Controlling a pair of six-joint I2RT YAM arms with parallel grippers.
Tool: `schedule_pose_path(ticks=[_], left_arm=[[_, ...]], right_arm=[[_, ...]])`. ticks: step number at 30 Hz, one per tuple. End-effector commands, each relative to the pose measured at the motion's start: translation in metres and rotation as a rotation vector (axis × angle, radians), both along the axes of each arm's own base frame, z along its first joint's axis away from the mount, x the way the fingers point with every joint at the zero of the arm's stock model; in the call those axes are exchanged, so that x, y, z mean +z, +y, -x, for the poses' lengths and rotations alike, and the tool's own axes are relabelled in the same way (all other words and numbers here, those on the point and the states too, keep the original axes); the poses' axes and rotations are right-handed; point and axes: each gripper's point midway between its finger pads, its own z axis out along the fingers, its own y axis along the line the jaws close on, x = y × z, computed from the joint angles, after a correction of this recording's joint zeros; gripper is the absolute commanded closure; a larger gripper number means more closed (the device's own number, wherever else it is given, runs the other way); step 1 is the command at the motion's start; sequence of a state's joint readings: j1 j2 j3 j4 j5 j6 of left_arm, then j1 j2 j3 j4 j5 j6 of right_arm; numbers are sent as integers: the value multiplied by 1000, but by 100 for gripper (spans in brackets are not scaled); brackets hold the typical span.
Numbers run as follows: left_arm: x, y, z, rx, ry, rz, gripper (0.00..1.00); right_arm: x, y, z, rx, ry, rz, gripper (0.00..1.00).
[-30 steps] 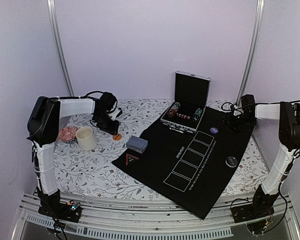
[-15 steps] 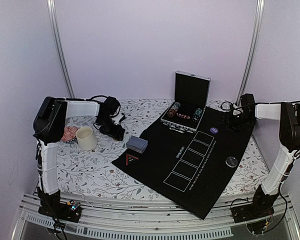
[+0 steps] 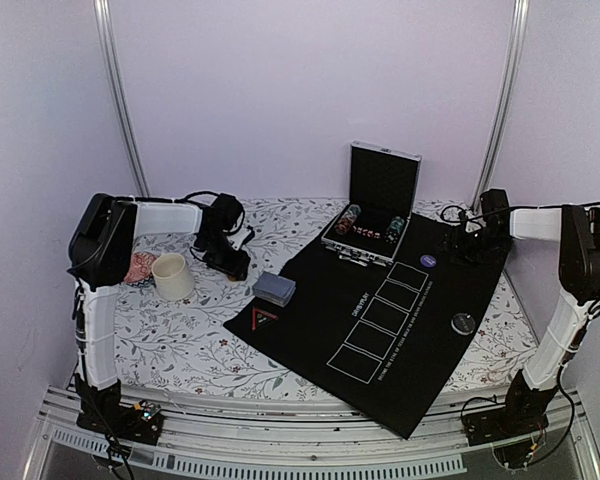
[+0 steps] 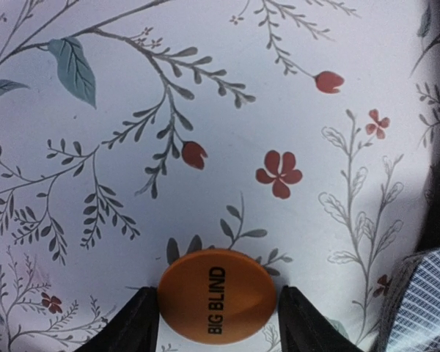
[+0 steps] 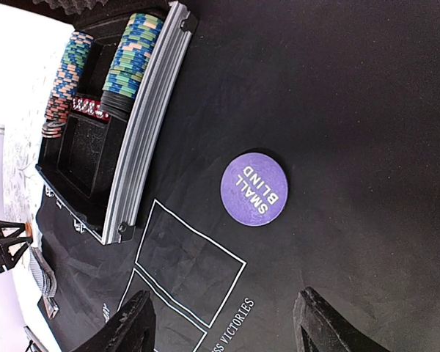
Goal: Distribute texas hold em gaming equipment
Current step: Move the big blind button to the poker table mat.
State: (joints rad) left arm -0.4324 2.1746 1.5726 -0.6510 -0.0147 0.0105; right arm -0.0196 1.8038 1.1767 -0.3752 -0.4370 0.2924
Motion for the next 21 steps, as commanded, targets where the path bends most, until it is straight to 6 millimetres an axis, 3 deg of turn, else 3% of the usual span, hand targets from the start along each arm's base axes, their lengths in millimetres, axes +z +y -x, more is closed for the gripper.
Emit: schedule_pose_path(ticks=[1,11,21], left_arm=[[-33,9,32,-15,109,-63,45],[-27,12,57,12,134,-35,54],[-18,13,80,4,131,-45,56]], right_arm=[[14,3,3,14,-31,4,33],[16,4,4,19,-34,0,33],[19,5,8,23,-38,-1,33]])
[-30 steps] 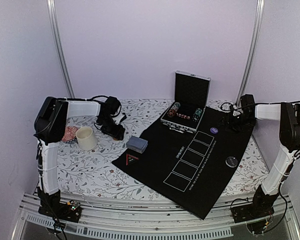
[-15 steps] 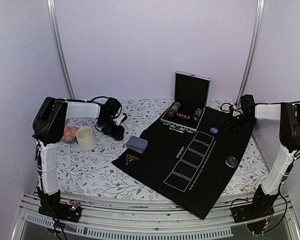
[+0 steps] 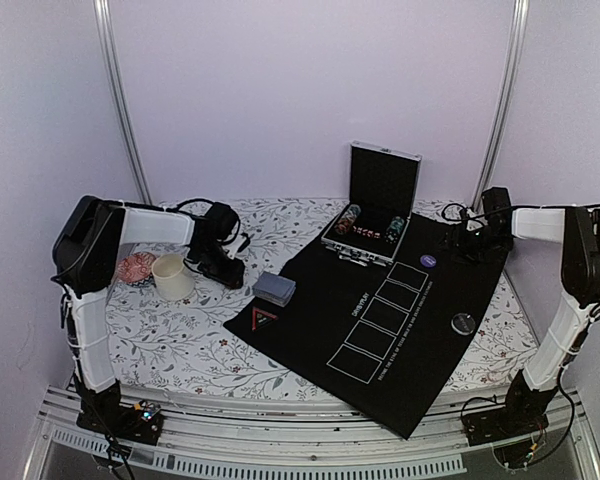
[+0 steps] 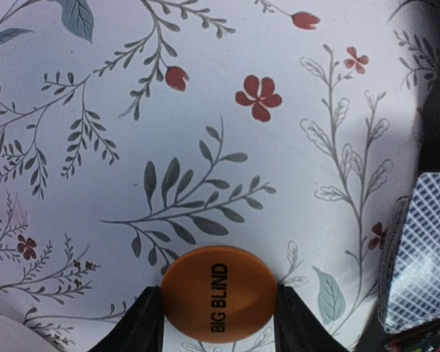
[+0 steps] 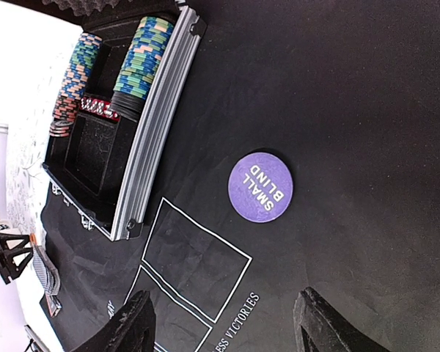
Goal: Distribute texas hold em gaming equipment
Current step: Move the big blind button to the poker table mat.
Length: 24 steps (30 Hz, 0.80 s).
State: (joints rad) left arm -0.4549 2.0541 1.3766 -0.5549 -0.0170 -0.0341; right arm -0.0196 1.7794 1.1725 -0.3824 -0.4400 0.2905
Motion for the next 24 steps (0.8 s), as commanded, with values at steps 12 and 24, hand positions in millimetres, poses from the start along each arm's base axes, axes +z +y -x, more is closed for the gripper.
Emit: schedule_pose_path(ticks=[12,24], left_arm=[[2,-5,80,-44,147,-14,56],[15,-15,91,-67,139,40,56]], right_arm=[[14,6,9,22,-27,-7,33],[15,6,12,25,-29,-6,34]])
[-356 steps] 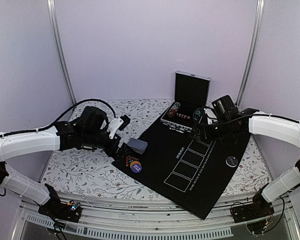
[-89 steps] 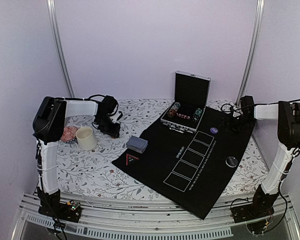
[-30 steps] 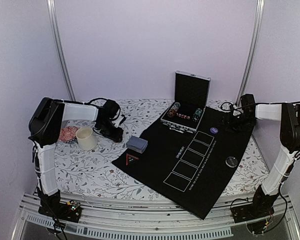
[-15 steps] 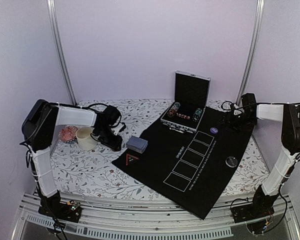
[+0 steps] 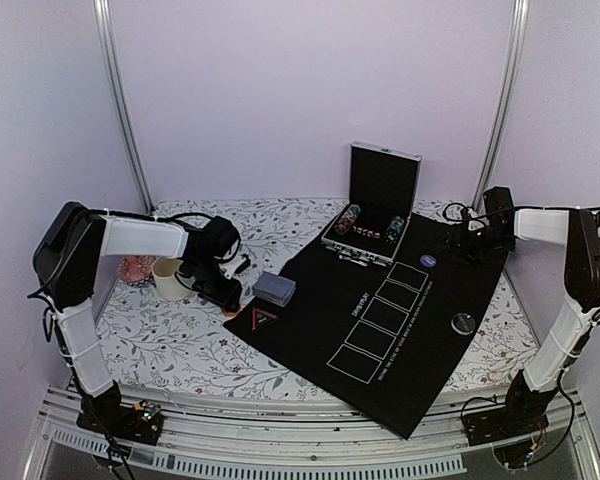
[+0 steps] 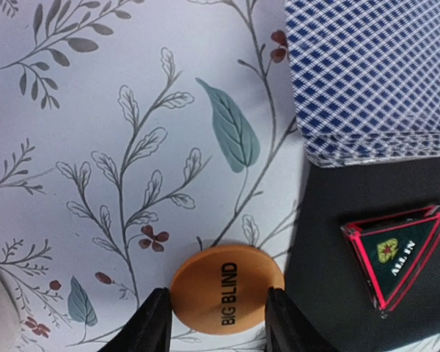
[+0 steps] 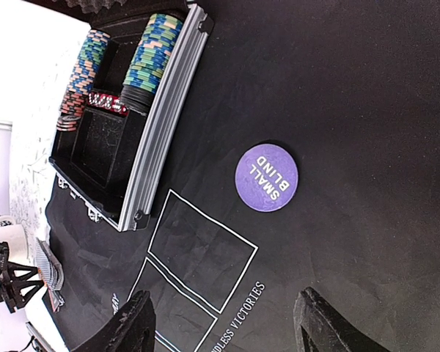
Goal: Distribute texas hold em gaming equipment
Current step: Move the big blind button to the poker table mat.
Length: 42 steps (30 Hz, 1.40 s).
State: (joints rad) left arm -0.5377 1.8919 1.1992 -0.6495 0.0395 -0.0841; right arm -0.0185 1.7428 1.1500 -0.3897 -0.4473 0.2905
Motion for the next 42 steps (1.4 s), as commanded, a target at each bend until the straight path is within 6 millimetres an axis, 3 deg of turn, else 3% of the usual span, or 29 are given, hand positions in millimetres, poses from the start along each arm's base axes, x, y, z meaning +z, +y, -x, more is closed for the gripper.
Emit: schedule_pose_path(ticks=[1,22,30,37,39,42], left_arm=[[10,-10,11,-19,9,39,56],[14,-19,19,-64,-2,57,56],[20,-44,39,-181,2,98,54],[30,-44,37,-163,-26,108,53],[38,-40,30,-139,-58,98,48],[36,-25,21,-92,-87,37,27]], right_arm=[[9,4,5,19,-22,-1,33],[13,4,11,22,-25,-1,33],[17,5,15,25,-29,-1,33],[27,10,22,35,-42,4,33],[30,15,25,46,-45,5,33],[32,19,31,57,-48,7,33]])
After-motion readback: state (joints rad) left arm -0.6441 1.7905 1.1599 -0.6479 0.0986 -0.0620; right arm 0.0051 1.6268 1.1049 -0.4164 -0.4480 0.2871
